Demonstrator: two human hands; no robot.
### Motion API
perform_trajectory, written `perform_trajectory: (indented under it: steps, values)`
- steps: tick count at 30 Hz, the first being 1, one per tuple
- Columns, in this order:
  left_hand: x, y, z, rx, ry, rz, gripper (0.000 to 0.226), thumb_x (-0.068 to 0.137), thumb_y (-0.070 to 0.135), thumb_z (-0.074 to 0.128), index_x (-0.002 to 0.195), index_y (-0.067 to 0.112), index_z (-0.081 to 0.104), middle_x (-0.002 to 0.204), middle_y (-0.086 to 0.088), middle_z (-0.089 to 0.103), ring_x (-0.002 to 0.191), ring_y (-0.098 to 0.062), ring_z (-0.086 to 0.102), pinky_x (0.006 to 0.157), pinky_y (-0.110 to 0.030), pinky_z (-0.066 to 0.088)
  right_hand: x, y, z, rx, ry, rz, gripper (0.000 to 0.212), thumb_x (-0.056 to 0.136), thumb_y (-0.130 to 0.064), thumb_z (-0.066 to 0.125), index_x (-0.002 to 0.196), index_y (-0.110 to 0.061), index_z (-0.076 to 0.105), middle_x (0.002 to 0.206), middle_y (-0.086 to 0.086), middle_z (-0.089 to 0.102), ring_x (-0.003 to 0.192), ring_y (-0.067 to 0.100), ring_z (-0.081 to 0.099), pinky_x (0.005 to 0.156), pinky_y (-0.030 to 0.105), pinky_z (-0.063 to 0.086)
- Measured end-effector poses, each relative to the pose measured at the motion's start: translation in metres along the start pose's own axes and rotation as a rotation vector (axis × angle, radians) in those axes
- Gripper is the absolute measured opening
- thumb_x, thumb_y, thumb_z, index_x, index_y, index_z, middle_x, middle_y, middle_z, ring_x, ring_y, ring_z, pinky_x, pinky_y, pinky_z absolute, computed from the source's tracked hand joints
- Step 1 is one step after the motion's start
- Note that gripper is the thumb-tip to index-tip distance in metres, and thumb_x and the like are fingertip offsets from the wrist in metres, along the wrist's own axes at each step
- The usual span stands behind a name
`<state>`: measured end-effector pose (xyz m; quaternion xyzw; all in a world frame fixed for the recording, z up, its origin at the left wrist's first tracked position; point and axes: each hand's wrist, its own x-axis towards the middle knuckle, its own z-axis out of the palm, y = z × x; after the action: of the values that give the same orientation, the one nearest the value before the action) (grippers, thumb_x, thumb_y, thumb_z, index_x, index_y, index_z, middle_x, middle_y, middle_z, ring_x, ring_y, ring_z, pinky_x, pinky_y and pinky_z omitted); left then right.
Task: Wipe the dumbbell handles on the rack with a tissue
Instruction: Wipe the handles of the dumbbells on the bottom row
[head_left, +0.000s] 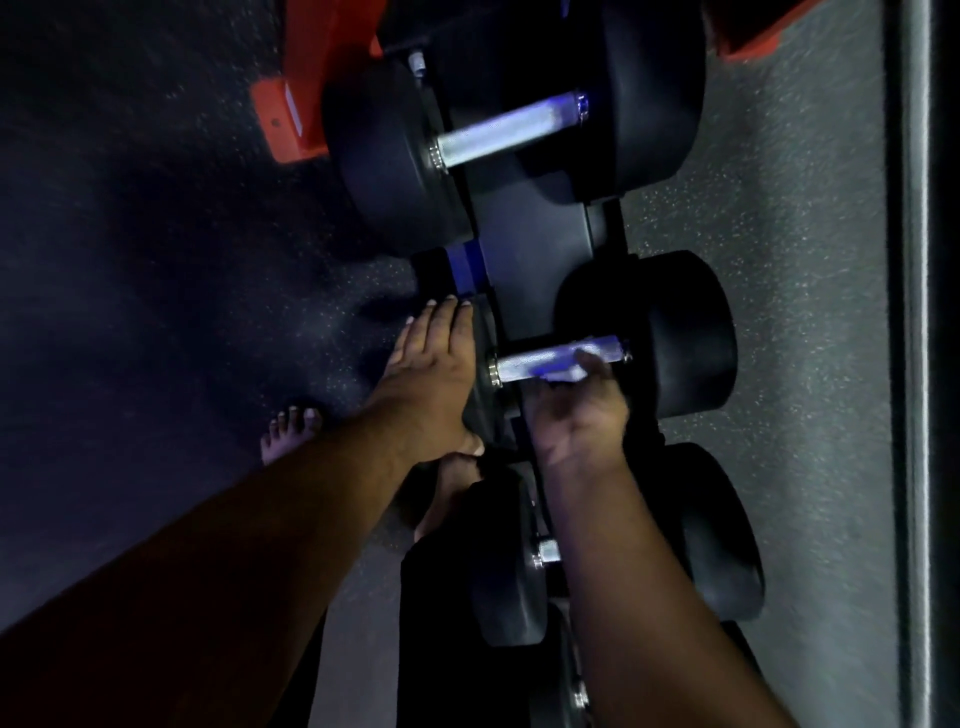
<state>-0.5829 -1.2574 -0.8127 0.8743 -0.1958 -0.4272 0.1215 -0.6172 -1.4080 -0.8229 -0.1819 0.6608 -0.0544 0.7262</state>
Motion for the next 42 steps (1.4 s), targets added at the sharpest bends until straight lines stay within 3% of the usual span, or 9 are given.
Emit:
perform_trajectory:
  steps: [2, 6, 12, 15, 22, 26, 30, 36, 42]
  values:
    - [-0.001, 0.0, 0.0, 0.007, -0.005, -0.001, 0.155, 0.058, 0.059, 0.089, 0.156, 0.003, -0.018, 0.166, -0.014, -0.016, 0.154, -0.029, -0.014, 0.125, -0.04, -0.008, 0.017, -0.01, 0.004, 0.036, 0.156, -0.135, 0.025, 0.094, -0.011, 0.051, 0.07, -0.018, 0.052, 0.053, -0.002, 0.055, 0.047, 0.013, 0.057, 0.052, 0.017, 0.049]
    - [-0.001, 0.001, 0.0, -0.002, 0.003, 0.001, 0.155, 0.057, 0.058, 0.09, 0.156, 0.003, -0.017, 0.167, -0.014, -0.015, 0.154, -0.028, -0.014, 0.125, -0.04, -0.009, 0.023, 0.011, 0.005, -0.071, 0.072, -0.224, 0.007, 0.084, -0.014, 0.068, 0.081, -0.019, 0.063, 0.076, 0.001, 0.061, 0.076, 0.017, 0.06, 0.089, 0.035, 0.048]
    - [-0.001, 0.0, 0.001, 0.007, 0.012, -0.002, 0.156, 0.056, 0.06, 0.09, 0.156, 0.003, -0.016, 0.167, -0.014, -0.014, 0.155, -0.028, -0.012, 0.126, -0.04, -0.008, 0.007, -0.013, 0.009, 0.032, 0.083, -0.207, 0.026, 0.095, -0.009, 0.056, 0.071, -0.018, 0.056, 0.051, -0.006, 0.056, 0.049, 0.008, 0.055, 0.055, 0.02, 0.046]
    - [-0.001, 0.001, 0.0, 0.003, -0.004, -0.001, 0.156, 0.057, 0.059, 0.09, 0.156, 0.003, -0.017, 0.167, -0.014, -0.015, 0.155, -0.028, -0.014, 0.126, -0.041, -0.007, -0.003, -0.002, 0.018, -0.016, 0.118, -0.277, 0.014, 0.094, -0.003, 0.056, 0.085, -0.015, 0.055, 0.066, -0.003, 0.059, 0.048, 0.005, 0.059, 0.046, 0.014, 0.046]
    - [-0.002, 0.0, -0.001, 0.003, -0.004, 0.006, 0.155, 0.058, 0.059, 0.09, 0.156, 0.004, -0.017, 0.167, -0.013, -0.016, 0.154, -0.028, -0.014, 0.126, -0.04, -0.007, 0.013, -0.019, 0.027, -0.091, 0.072, -0.192, 0.034, 0.097, -0.01, 0.051, 0.064, -0.016, 0.045, 0.053, -0.002, 0.047, 0.053, 0.012, 0.046, 0.054, 0.022, 0.041]
    - [-0.001, 0.0, 0.002, 0.01, 0.009, 0.0, 0.155, 0.056, 0.06, 0.089, 0.156, 0.003, -0.015, 0.167, -0.014, -0.014, 0.155, -0.029, -0.013, 0.126, -0.042, -0.005, -0.007, 0.01, 0.014, -0.161, 0.038, -0.15, 0.007, 0.093, -0.007, 0.059, 0.095, -0.013, 0.056, 0.074, 0.002, 0.063, 0.054, 0.011, 0.063, 0.044, 0.017, 0.048]
    - [0.0, 0.0, 0.001, 0.005, 0.002, -0.004, 0.155, 0.057, 0.058, 0.09, 0.156, 0.003, -0.016, 0.167, -0.014, -0.016, 0.155, -0.028, -0.014, 0.126, -0.041, -0.005, -0.006, 0.034, 0.016, -0.191, -0.037, -0.045, 0.033, 0.076, -0.011, 0.073, 0.104, -0.013, 0.054, 0.093, 0.016, 0.062, 0.071, 0.025, 0.066, 0.062, 0.035, 0.058]
    - [-0.001, 0.0, 0.002, 0.0, 0.009, 0.008, 0.155, 0.056, 0.059, 0.09, 0.156, 0.003, -0.015, 0.167, -0.014, -0.014, 0.155, -0.028, -0.013, 0.126, -0.042, -0.005, 0.009, -0.005, 0.016, -0.06, 0.085, -0.205, 0.021, 0.095, -0.012, 0.058, 0.075, -0.014, 0.054, 0.05, -0.006, 0.057, 0.041, 0.006, 0.056, 0.046, 0.017, 0.047]
    - [0.0, 0.0, 0.001, -0.006, 0.004, 0.0, 0.154, 0.058, 0.058, 0.089, 0.156, 0.003, -0.016, 0.167, -0.014, -0.016, 0.154, -0.028, -0.014, 0.126, -0.041, -0.007, -0.002, 0.042, 0.012, -0.262, -0.007, -0.082, 0.015, 0.083, -0.008, 0.067, 0.096, -0.008, 0.059, 0.083, 0.018, 0.063, 0.068, 0.027, 0.065, 0.064, 0.038, 0.057]
